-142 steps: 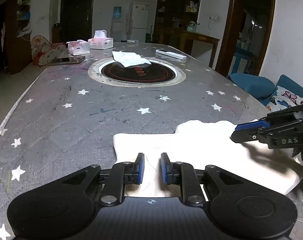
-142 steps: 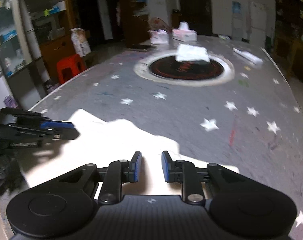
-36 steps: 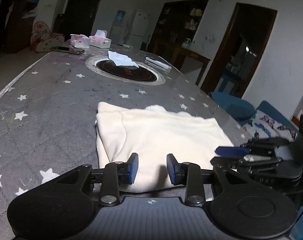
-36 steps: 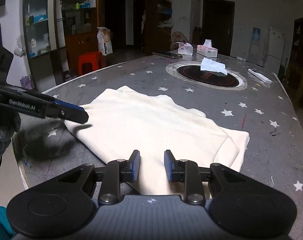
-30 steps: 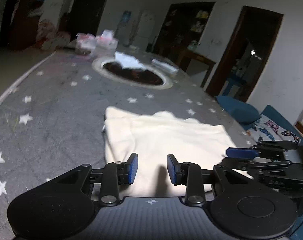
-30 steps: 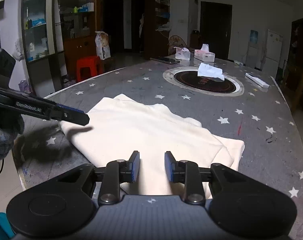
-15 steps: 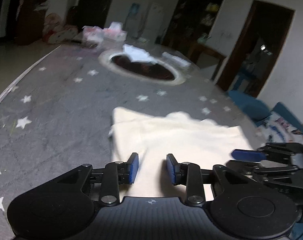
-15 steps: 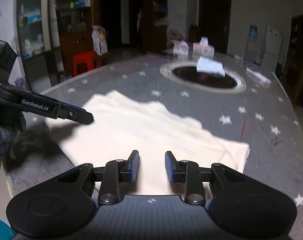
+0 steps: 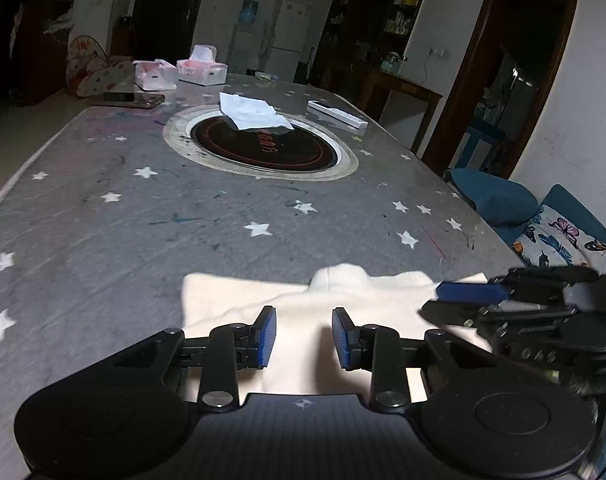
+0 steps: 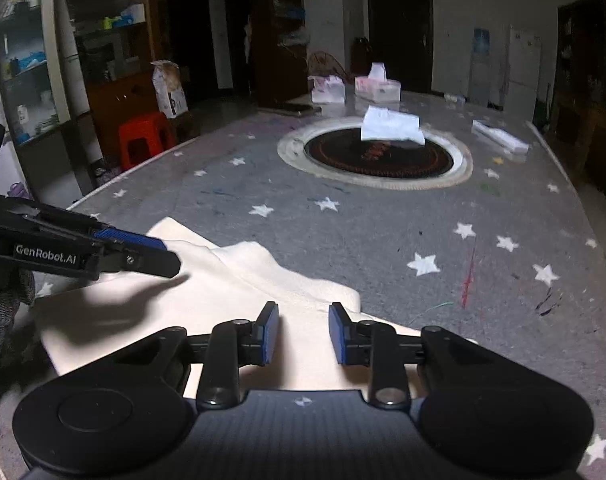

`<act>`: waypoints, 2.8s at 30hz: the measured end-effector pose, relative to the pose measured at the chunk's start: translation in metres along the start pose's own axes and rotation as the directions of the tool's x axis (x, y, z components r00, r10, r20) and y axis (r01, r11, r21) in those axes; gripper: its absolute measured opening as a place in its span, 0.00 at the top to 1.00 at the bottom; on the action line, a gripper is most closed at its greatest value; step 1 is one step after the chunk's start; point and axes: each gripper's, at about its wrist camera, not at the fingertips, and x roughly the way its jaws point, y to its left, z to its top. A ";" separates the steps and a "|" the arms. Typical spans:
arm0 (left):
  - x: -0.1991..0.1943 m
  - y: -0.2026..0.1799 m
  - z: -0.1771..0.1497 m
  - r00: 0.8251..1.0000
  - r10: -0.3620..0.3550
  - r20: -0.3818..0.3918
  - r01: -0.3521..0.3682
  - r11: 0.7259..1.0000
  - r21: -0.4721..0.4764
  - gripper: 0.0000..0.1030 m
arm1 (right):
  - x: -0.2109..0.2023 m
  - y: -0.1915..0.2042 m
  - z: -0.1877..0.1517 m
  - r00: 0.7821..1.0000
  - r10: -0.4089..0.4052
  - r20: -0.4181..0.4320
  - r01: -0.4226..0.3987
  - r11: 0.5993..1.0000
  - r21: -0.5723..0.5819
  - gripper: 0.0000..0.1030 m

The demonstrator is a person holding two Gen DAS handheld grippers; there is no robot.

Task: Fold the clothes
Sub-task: 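Straighten the folded sweatshirt edges with both open grippers, then open both grippers wide and move them to the folded sweatshirt's side edge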

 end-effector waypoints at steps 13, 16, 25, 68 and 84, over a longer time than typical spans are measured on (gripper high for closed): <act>0.005 -0.005 0.001 0.998 0.055 -0.005 -0.055 0.998 0.014 0.61 | -0.010 0.012 -0.002 1.000 0.004 0.026 -0.003 1.000 -0.019 0.77; -0.002 -0.007 0.000 0.998 0.062 0.008 -0.062 0.998 0.012 0.51 | -0.006 0.016 -0.006 1.000 -0.005 0.008 0.005 0.999 -0.032 0.74; -0.025 -0.010 -0.006 0.995 0.085 0.053 -0.085 0.996 0.004 0.22 | -0.027 0.039 -0.017 0.999 0.021 0.040 -0.019 0.998 -0.058 0.51; -0.075 0.024 -0.060 0.986 0.166 0.029 -0.156 0.966 -0.205 0.00 | -0.025 0.057 -0.035 0.999 -0.013 0.053 0.015 0.999 -0.044 0.00; -0.087 0.029 -0.049 0.976 0.212 0.053 -0.197 0.959 -0.205 0.00 | -0.024 0.095 -0.026 0.998 0.038 0.041 -0.031 0.987 -0.158 0.00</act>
